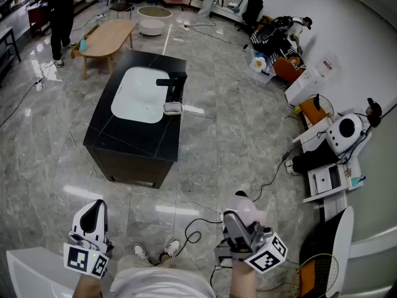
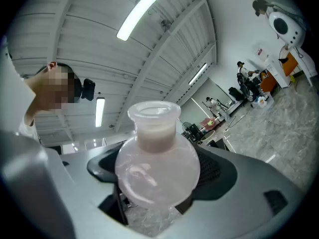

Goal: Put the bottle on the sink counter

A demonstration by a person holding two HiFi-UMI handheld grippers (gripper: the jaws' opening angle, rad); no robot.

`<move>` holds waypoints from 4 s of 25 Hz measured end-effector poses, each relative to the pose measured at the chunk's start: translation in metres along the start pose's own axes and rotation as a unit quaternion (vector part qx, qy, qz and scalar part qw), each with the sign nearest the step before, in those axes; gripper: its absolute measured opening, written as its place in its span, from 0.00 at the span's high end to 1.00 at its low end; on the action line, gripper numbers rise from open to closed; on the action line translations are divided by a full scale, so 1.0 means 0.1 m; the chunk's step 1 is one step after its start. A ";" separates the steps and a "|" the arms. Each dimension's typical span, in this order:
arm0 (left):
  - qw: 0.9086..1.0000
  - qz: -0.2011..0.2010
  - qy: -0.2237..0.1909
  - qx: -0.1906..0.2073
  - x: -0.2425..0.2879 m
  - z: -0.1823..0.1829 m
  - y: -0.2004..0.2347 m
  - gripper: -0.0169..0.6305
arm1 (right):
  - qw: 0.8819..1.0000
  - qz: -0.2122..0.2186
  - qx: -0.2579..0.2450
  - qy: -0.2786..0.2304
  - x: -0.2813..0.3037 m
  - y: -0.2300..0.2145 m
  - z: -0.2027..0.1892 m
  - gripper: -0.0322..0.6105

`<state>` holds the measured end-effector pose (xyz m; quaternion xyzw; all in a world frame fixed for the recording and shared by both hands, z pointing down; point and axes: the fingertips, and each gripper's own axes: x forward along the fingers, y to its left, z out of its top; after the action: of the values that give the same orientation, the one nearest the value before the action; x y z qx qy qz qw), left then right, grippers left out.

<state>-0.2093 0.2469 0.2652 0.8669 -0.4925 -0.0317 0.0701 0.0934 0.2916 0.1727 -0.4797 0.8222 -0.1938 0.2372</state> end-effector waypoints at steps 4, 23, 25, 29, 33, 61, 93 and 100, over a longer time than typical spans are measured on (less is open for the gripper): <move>1.000 0.000 -0.009 0.003 -0.10 0.07 0.00 0.95 | 1.000 0.000 -0.018 0.003 -0.02 0.14 -0.03 0.30; 0.999 0.043 -0.021 0.022 -0.01 0.08 -0.76 0.95 | 0.998 0.060 -0.012 0.010 -0.24 -0.26 0.39 0.30; 0.998 0.053 -0.024 0.024 0.05 0.07 -0.83 0.95 | 0.998 0.067 -0.007 0.015 -0.24 -0.37 0.42 0.30; 0.997 0.067 -0.022 0.025 0.16 0.02 -0.90 0.95 | 0.997 0.078 0.005 0.024 -0.18 -0.55 0.43 0.30; 0.997 0.072 -0.016 0.027 0.35 0.03 -0.88 0.95 | 0.996 0.081 0.017 0.029 -0.04 -0.72 0.46 0.30; 0.998 -0.033 0.014 -0.048 2.84 -0.06 0.88 0.95 | 0.998 -0.010 -0.012 0.054 2.28 -1.49 0.18 0.30; 0.995 0.053 0.072 -0.048 3.14 -0.72 0.77 0.95 | 0.965 0.032 -0.123 0.231 2.86 -2.52 -1.18 0.30; 0.993 0.063 0.077 -0.055 3.17 -0.94 0.85 0.95 | 0.949 0.027 -0.169 0.264 2.90 -2.69 -1.61 0.30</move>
<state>-0.1073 -0.0592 0.3756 0.8289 -0.5365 0.0127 0.1578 0.0644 -0.0747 0.3914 -0.4221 0.8889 -0.1649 -0.0673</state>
